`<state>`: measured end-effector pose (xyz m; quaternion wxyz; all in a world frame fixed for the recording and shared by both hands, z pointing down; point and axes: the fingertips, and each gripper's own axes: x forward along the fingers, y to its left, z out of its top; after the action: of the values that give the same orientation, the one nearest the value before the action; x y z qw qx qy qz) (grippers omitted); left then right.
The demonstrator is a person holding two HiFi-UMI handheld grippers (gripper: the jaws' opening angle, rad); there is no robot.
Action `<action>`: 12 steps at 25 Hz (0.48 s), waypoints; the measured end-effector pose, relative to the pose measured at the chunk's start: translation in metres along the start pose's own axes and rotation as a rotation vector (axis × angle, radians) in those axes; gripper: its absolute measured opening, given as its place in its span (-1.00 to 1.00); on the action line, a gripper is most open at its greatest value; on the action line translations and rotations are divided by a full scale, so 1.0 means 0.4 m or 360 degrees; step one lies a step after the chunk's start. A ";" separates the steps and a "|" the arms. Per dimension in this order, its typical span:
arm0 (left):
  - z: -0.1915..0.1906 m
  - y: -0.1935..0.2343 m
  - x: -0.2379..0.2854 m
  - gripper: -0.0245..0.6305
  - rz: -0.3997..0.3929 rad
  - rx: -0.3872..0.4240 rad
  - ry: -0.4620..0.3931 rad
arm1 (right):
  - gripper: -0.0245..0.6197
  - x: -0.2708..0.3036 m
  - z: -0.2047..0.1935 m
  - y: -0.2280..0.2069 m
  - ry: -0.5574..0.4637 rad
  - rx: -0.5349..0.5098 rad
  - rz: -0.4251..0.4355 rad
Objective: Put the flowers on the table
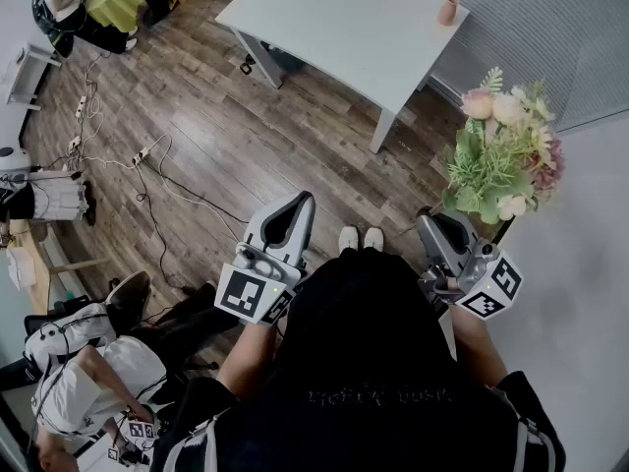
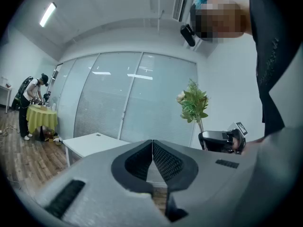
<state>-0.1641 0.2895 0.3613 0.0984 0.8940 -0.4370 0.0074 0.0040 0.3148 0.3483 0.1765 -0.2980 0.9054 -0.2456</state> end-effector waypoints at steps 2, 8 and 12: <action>0.006 -0.012 0.000 -0.86 -0.0001 -0.0045 -0.0002 | -0.79 -0.007 0.003 0.005 0.0015 0.0009 -0.0005; 0.039 -0.058 0.014 -0.86 -0.0004 -0.0047 -0.0027 | -0.79 -0.035 0.010 0.008 0.0077 -0.0048 -0.0003; 0.063 -0.078 0.033 -0.86 0.0030 -0.0052 -0.0054 | -0.79 -0.058 0.031 -0.005 0.0112 -0.0085 0.0029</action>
<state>-0.1334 0.2933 0.3327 0.1057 0.8881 -0.4471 -0.0139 0.0284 0.3236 0.3432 0.1387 -0.2855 0.9200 -0.2300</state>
